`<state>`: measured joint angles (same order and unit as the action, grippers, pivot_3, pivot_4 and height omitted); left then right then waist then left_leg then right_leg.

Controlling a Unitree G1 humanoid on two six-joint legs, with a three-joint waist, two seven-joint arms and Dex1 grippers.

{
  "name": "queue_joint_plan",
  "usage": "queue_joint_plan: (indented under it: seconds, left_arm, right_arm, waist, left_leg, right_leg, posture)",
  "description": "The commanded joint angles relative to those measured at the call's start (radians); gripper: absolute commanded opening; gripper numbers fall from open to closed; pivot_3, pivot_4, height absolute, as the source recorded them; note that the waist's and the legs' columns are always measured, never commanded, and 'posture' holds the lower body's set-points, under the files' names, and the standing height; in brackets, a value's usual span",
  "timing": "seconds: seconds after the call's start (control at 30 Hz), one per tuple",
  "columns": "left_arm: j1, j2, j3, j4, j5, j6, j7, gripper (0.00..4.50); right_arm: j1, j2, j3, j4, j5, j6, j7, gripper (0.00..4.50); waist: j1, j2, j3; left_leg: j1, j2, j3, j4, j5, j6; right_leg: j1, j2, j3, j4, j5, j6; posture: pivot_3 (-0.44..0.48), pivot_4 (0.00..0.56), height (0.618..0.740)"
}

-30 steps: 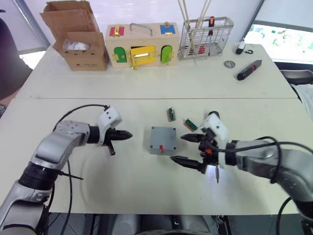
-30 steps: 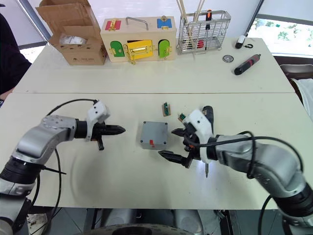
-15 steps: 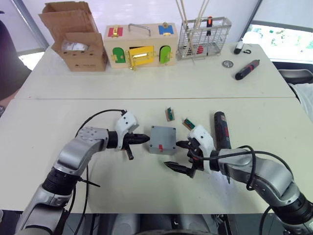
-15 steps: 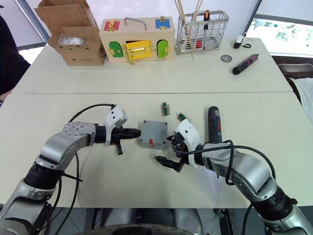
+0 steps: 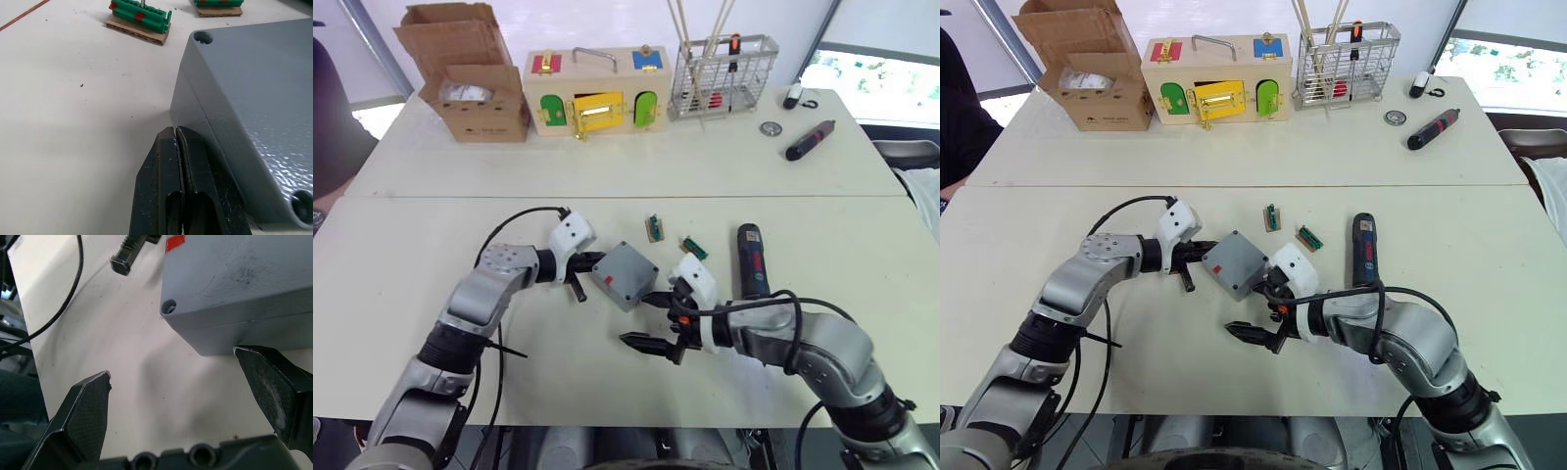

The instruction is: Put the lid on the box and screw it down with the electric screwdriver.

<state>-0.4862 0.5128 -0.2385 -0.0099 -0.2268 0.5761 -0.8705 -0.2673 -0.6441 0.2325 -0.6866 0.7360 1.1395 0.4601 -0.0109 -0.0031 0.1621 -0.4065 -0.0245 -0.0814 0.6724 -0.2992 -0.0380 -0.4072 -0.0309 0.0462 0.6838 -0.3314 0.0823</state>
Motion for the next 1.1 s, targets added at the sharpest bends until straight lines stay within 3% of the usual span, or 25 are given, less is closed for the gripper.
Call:
queue_joint_plan:
  seconds: [0.03, 0.2, 0.43, 0.7, 1.1]
  left_arm:
    - [-0.017, 0.031, 0.047, 0.019, 0.012, -0.038, 0.004, 0.00]
    - [0.039, 0.121, 0.088, -0.050, -0.046, 0.012, -0.075, 0.00]
    - [0.206, 0.275, 0.112, -0.274, -0.183, 0.135, -0.217, 0.00]
    - [0.209, 0.192, 0.063, -0.316, -0.170, 0.164, -0.116, 0.00]
    - [0.165, 0.193, 0.033, -0.215, -0.098, 0.069, -0.114, 0.00]
  right_arm:
    - [0.011, -0.088, -0.080, -0.047, -0.037, -0.095, 0.075, 4.48]
    - [-0.041, -0.138, -0.076, 0.072, -0.138, -0.246, 0.162, 4.48]
    - [-0.118, -0.117, 0.065, 0.264, -0.319, -0.433, 0.285, 4.48]
    - [-0.172, -0.037, 0.151, 0.369, -0.392, -0.534, 0.415, 4.48]
    - [-0.102, -0.046, 0.140, 0.196, -0.361, -0.401, 0.452, 4.48]
  waist:
    - [-0.001, 0.000, 0.000]
    - [-0.010, 0.000, 0.000]
    - [-0.001, 0.000, 0.000]
    - [0.000, 0.000, 0.000]
    - [-0.002, 0.000, 0.000]
  left_leg:
    - [0.000, 0.000, 0.000, 0.000, 0.000, 0.000]
    - [0.001, 0.001, 0.000, 0.000, 0.000, 0.001]
    - [0.000, 0.001, 0.000, 0.000, 0.000, 0.000]
    - [0.000, 0.000, -0.001, 0.007, -0.002, 0.003]
    - [0.000, 0.001, -0.001, 0.007, -0.002, 0.003]
  right_leg:
    - [0.000, 0.000, 0.000, 0.000, 0.000, 0.000]
    - [0.000, 0.002, 0.000, 0.001, 0.000, 0.000]
    - [0.000, 0.000, 0.000, 0.001, 0.000, 0.000]
    - [0.003, 0.000, -0.001, 0.002, 0.000, 0.000]
    - [0.002, 0.001, -0.001, 0.002, 0.000, 0.000]
  posture:
    - [0.000, 0.150, 0.740]
    - [0.000, 0.150, 0.740]
    - [0.000, 0.150, 0.740]
    - [0.000, 0.150, 0.740]
    - [0.000, 0.150, 0.740]
